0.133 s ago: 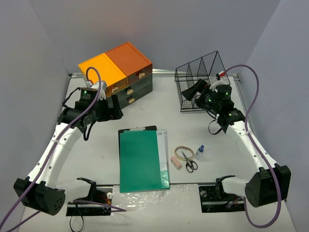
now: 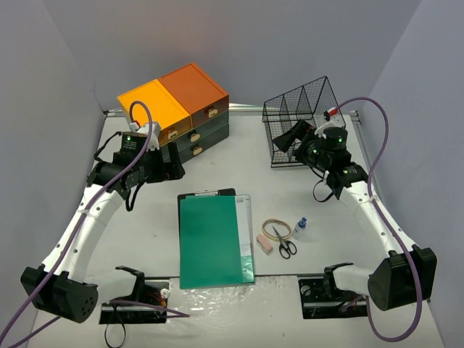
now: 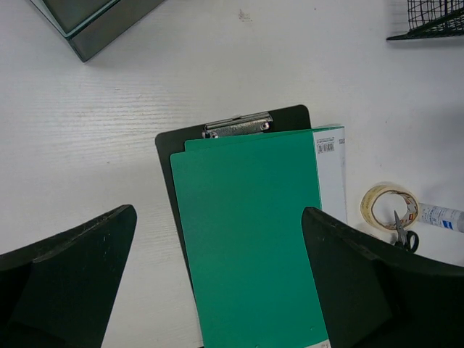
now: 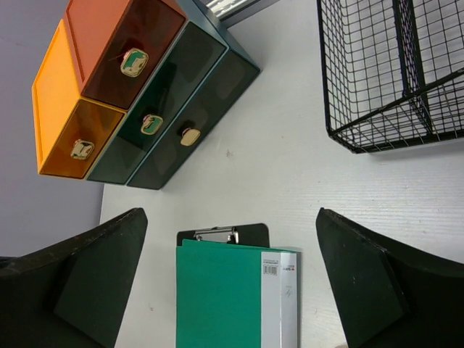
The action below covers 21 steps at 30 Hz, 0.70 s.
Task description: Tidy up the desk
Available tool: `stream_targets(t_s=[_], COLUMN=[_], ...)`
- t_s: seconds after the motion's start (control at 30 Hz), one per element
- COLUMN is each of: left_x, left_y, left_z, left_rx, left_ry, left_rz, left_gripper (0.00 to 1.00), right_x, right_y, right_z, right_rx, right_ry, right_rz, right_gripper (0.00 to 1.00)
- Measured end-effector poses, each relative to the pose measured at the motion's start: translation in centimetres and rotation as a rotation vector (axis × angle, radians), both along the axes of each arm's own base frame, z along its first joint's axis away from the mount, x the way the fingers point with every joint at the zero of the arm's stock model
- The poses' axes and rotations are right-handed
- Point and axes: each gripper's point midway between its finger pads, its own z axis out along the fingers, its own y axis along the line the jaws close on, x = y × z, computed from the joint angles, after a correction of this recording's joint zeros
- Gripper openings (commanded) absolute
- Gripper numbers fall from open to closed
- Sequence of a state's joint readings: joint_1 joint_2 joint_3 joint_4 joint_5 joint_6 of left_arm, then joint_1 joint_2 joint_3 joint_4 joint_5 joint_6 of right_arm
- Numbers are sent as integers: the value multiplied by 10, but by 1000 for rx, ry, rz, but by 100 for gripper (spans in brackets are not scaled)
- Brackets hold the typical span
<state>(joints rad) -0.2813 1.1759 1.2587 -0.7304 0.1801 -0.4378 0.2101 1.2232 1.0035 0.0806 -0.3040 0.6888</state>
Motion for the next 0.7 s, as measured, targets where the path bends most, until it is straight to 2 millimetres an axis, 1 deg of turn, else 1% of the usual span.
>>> stream_targets(t_s=[0.2, 0.3, 0.4, 0.5, 0.6, 0.63, 0.7], left_x=[-1, -1, -1, 2, 7, 10, 19], left_y=[-1, -1, -1, 2, 8, 11, 13], left_z=[-3, -5, -4, -3, 1, 4, 18], left_rx=[-5, -5, -5, 11, 38, 50, 62], left_ry=[8, 11, 7, -7, -30, -43, -86], left_rz=[-6, -7, -5, 9, 32, 42, 56], left_gripper=[97, 97, 97, 97, 97, 97, 97], right_x=[-4, -4, 2, 7, 14, 20, 29], right_y=[-1, 6, 29, 59, 92, 103, 121], right_z=[-9, -12, -12, -14, -12, -8, -2], right_rx=[-26, -33, -26, -8, 31, 54, 93], right_ry=[28, 45, 52, 58, 64, 55, 35], right_rz=[4, 24, 78, 137, 197, 212, 236], right_gripper=[100, 100, 100, 99, 98, 98, 97])
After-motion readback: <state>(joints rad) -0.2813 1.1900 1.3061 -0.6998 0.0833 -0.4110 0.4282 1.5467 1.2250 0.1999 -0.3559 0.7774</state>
